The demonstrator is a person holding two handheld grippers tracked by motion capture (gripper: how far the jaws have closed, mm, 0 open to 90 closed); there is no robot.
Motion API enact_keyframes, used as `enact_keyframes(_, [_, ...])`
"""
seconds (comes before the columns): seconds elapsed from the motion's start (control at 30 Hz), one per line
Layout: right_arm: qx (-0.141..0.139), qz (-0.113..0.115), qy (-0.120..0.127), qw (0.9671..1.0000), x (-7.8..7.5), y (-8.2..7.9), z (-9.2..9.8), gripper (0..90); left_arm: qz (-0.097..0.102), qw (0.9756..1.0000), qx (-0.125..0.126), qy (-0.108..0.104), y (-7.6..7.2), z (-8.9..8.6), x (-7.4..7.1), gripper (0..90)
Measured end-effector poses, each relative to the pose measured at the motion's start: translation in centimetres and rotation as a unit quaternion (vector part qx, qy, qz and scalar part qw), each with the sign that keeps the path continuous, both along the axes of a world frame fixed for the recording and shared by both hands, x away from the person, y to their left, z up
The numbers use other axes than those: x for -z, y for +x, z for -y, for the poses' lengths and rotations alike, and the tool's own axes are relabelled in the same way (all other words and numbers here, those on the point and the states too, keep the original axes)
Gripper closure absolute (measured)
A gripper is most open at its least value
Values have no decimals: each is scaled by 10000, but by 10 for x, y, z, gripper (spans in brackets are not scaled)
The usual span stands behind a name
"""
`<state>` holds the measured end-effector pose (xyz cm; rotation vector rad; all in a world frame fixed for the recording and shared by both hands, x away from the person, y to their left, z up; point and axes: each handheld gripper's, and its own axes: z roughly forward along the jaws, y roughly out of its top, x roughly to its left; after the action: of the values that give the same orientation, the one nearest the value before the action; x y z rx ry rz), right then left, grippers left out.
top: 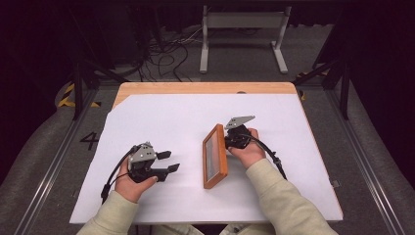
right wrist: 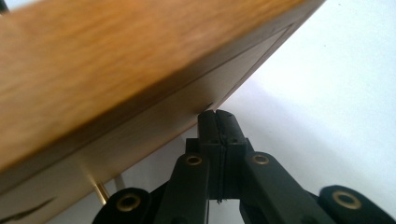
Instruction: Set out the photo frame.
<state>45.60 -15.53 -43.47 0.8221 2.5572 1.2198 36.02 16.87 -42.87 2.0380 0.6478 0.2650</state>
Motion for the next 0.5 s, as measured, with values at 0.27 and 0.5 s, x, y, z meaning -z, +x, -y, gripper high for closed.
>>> enact_keyframes(0.27, [-121,43,53,9999,-2,-1,-3,900,-23,10000,4,-43,1,1,0,430])
enact_keyframes(0.5, [82,-35,-93,9999,-14,-8,8,868,10,10000,-38,-58,1,-1,-1,427])
